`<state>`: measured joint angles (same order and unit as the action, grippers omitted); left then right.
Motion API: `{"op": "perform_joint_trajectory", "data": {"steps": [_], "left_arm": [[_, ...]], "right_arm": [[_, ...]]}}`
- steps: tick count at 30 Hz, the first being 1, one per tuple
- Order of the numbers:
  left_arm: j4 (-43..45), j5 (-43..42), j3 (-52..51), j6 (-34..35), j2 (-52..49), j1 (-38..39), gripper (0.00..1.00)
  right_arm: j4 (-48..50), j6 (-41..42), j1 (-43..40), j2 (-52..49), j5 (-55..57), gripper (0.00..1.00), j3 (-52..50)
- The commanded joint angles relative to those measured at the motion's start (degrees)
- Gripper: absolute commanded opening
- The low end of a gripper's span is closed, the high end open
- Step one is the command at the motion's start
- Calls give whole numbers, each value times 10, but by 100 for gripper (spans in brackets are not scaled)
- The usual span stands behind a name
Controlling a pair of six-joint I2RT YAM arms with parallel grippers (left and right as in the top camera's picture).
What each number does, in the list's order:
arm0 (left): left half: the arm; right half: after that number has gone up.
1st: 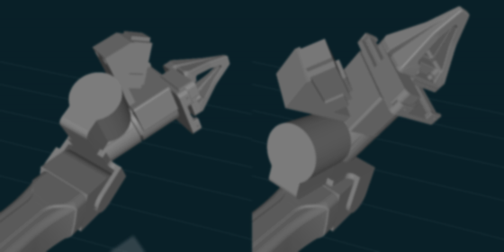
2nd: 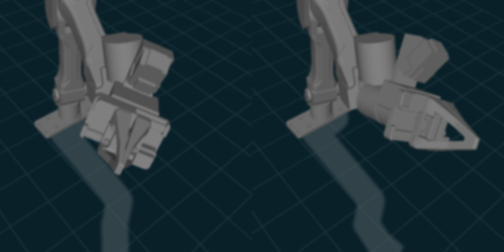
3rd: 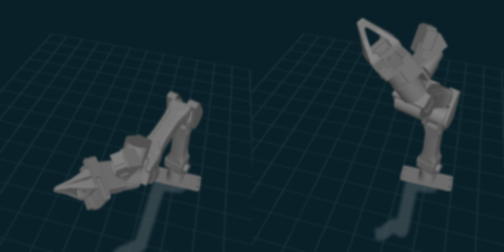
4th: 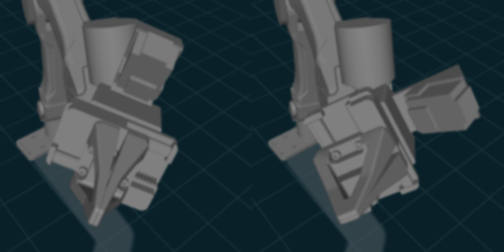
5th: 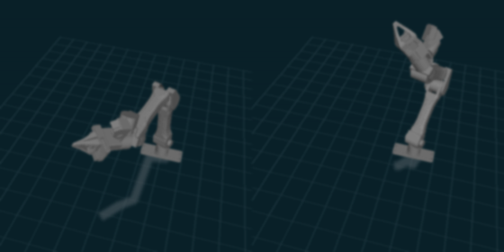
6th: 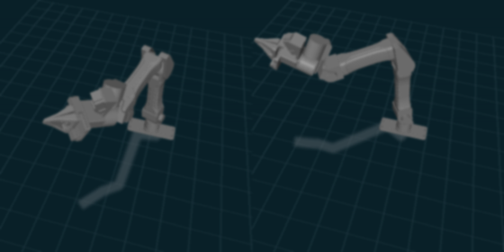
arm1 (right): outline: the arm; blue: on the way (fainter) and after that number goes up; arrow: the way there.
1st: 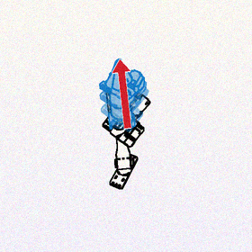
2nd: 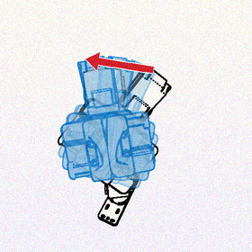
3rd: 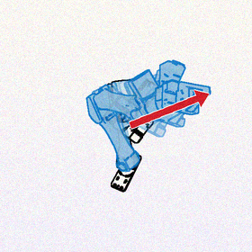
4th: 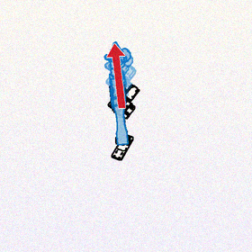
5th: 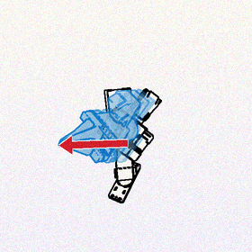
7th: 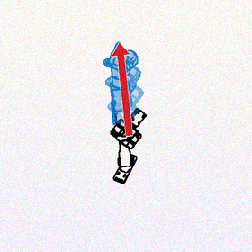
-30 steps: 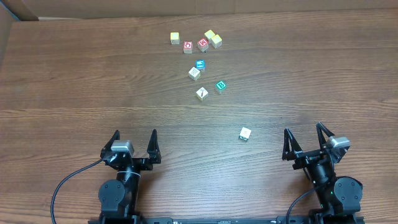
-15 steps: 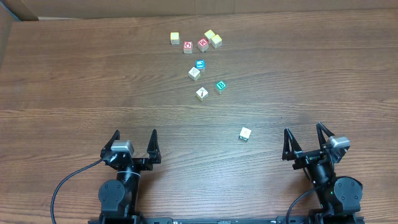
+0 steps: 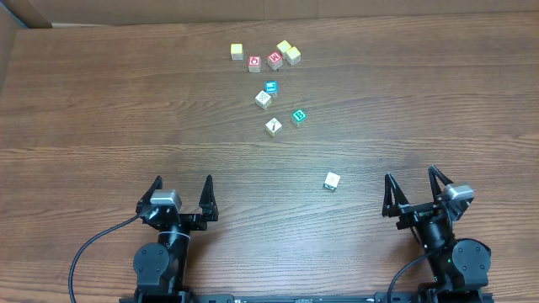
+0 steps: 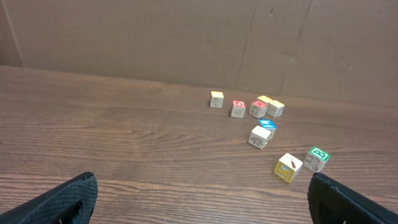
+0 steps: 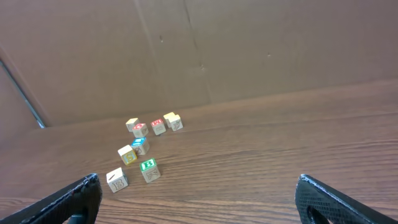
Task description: Flip 4 blocks
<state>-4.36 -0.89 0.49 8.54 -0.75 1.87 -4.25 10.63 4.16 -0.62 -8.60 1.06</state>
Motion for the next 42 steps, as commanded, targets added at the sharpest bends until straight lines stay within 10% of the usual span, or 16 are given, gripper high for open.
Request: {"op": "perform_joint_trajectory", "data": {"steps": [1,42], "left_arm": [[-1,-4,-2,-13,4,4,100],[-1,-4,-2,-13,4,4,100]], "right_arm": [[3,-2,-2,4,-1,100,-6],[26,0,-1,4,-22,100,-6]]}}
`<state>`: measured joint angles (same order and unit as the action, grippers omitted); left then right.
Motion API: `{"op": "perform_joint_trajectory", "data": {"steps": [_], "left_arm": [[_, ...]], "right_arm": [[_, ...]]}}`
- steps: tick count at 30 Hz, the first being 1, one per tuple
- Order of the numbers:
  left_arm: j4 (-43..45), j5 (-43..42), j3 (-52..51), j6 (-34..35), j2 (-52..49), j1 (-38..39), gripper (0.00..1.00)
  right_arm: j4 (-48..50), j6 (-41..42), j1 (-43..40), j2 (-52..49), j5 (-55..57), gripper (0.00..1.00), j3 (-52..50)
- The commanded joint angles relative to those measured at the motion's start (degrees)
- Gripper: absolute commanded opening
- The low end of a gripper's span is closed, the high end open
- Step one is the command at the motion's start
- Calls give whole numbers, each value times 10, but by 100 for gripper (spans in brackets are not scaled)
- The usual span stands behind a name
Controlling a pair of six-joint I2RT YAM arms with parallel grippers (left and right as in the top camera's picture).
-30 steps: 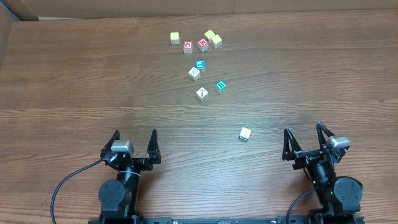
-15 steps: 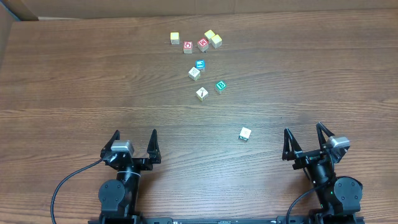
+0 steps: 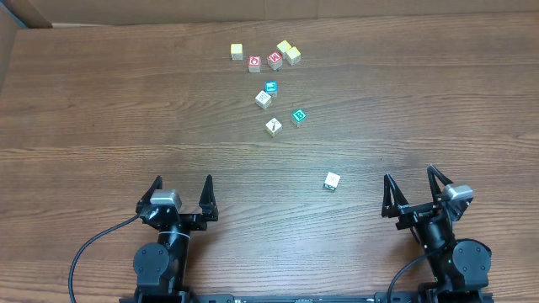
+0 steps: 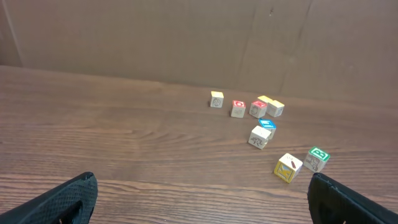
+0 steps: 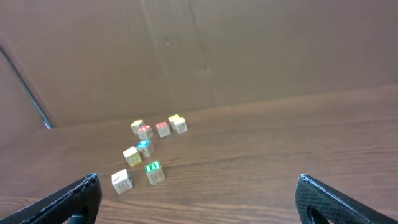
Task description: Flip 4 blocks
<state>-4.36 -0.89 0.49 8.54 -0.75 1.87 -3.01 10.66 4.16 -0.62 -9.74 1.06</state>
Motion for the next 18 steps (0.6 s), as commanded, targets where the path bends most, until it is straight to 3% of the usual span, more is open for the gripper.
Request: {"op": "perform_joint_trajectory", "data": {"steps": [1,9,18], "left_arm": [[-1,-4,-2,-13,4,4,100],[-1,-4,-2,-13,4,4,100],[-1,-4,-2,-13,4,4,100]], "right_arm": [[17,0,-1,4,-21,100,-6],[-42,31,-1,4,-66,100,52],[-222,30,-1,-87,-51,100,298]]}}
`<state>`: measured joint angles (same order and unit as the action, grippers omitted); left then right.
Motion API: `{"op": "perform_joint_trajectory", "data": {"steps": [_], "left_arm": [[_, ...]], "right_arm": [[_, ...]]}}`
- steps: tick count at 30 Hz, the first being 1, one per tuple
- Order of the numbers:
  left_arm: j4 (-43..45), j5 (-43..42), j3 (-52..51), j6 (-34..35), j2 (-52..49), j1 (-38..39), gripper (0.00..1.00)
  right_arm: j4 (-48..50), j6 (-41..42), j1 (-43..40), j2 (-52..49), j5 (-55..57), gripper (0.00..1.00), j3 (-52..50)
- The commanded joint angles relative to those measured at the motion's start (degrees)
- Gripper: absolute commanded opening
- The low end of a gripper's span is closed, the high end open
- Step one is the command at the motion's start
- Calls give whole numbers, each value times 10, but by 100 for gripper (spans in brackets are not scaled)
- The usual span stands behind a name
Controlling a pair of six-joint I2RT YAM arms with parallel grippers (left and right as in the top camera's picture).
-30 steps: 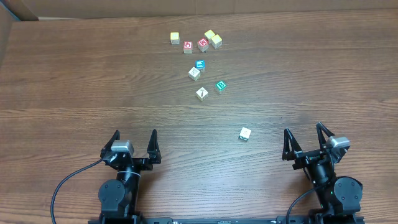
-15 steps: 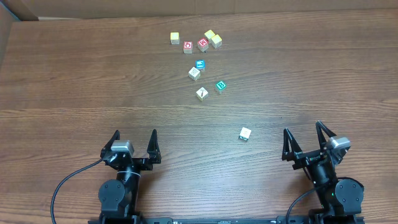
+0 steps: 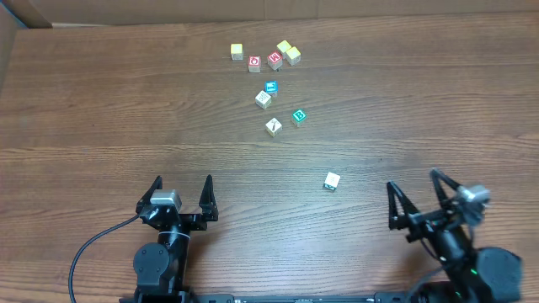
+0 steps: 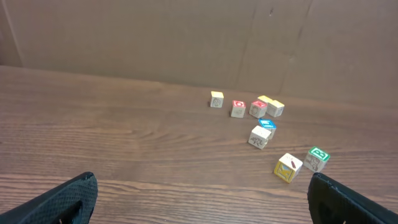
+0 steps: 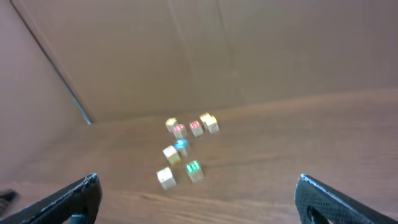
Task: Flip 4 blocks
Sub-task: 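Move the right gripper over the lone white block near center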
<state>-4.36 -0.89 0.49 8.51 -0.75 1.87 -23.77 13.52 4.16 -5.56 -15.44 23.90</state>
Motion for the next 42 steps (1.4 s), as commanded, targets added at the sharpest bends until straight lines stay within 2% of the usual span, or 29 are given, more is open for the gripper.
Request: {"op": "perform_joint_trajectory", "data": {"steps": [1,7,14,18,24,25,26,30,31,32,38,42], "left_arm": [[-1,-4,-2,-12,4,4,100],[-1,-4,-2,-12,4,4,100],[-1,-4,-2,-12,4,4,100],[-1,-4,-2,-12,4,4,100],[-1,-4,-2,-12,4,4,100],[-1,-4,-2,-12,4,4,100],[-1,-4,-2,-12,4,4,100],[-1,8,-2,-17,4,4,100],[-1,8,-2,-17,4,4,100],[-1,8,-2,-17,4,4,100],[0,-2,-2,-17,4,4,100],[17,14,-2,-18,4,4,100]], "right_arm": [[-30,2,-1,-63,6,100,107],[-156,2,-1,-247,6,100,356],[-437,-2,-1,-498,8,100,688],[-537,2,-1,-598,1,100,802],[-589,2,-1,-680,-78,100,822],[-599,2,-1,-694,-78,92,822],[-616,2,0,-713,-78,75,822],[-647,16,11,-757,-76,41,822],[-651,20,20,-771,-76,27,822],[-654,24,26,-781,-74,24,822],[-656,97,70,-827,-3,25,809],[-612,130,119,-840,10,35,750]]}}
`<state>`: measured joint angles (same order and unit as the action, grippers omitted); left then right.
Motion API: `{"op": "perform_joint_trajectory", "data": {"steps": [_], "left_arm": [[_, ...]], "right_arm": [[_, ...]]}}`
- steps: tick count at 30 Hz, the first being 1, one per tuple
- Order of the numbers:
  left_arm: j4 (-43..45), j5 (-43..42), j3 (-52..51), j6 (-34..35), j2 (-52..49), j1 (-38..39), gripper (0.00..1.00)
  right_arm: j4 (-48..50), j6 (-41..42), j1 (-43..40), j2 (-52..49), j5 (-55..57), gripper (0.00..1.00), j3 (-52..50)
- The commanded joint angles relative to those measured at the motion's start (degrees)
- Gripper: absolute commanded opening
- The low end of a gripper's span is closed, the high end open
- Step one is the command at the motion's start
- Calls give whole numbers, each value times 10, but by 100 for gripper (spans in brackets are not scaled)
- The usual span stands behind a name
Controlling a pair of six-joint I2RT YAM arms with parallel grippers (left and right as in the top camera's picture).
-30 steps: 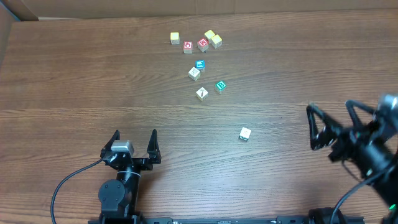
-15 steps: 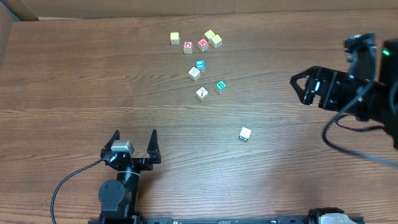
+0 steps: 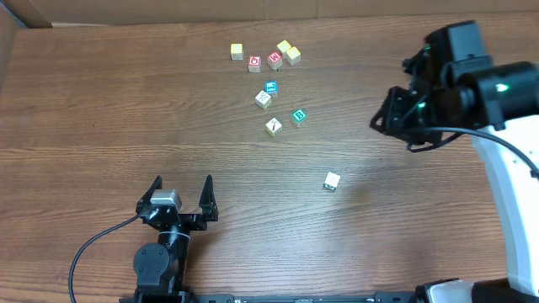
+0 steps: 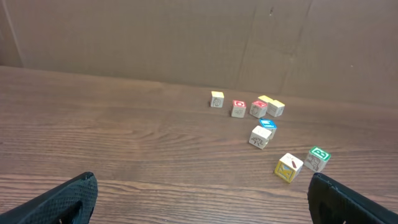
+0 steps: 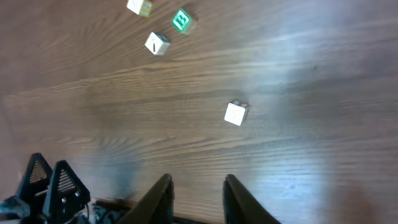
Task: Flip 4 blocks
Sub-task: 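Move the right gripper over the lone white block near center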
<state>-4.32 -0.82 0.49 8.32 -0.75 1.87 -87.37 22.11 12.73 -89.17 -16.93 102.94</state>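
Several small lettered blocks lie on the wooden table point(image 3: 101, 101). A cluster sits at the far middle: a yellow block point(image 3: 237, 51), two red blocks point(image 3: 254, 63), a blue block point(image 3: 270, 87), a green block point(image 3: 298, 116) and a white block point(image 3: 273, 126). One pale block point(image 3: 332, 180) lies alone nearer me, also in the right wrist view point(image 5: 236, 113). My right gripper point(image 3: 402, 126) hangs high over the table's right side, its fingers point(image 5: 165, 193) apart with nothing between them. My left gripper point(image 3: 181, 195) rests open at the near edge, far from the blocks point(image 4: 288, 167).
A brown cardboard wall point(image 4: 186, 37) stands behind the table's far edge. The base of the left arm point(image 5: 50, 186) shows at the bottom left of the right wrist view. Bare wood lies between the lone block and the cluster.
My right arm was at its resting place at the near right edge and now hangs high over the right side, camera pointing down. Its fingers stand closer together. Blocks and left arm are unchanged.
Both grippers first rested open at the near edge, facing the blocks. The right wrist view then shifted slightly, and again as the right arm tilted. Now the right arm is raised over the table. No block has moved.
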Motion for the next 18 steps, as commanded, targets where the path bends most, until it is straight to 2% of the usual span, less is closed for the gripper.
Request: {"op": "perform_joint_trajectory", "data": {"steps": [1,2,4,6,8,12,18], "left_arm": [[26,5,-2,-9,4,4,100],[35,-10,-2,1,4,4,100],[37,-52,6,15,4,4,100],[6,-83,31,39,4,4,100],[-48,-85,71,59,4,4,100],[-143,-64,184,47,-25,4,100],[-257,-47,429,-3,-176,4,100]], "right_arm": [[33,52,40,-4,28,37,-52],[44,64,51,-4,38,38,-71],[63,88,66,-4,59,54,-106],[87,110,77,-4,73,57,-144],[119,119,86,-4,73,59,-183],[198,142,104,-4,75,60,-258],[306,209,138,-4,134,61,-343]]}}
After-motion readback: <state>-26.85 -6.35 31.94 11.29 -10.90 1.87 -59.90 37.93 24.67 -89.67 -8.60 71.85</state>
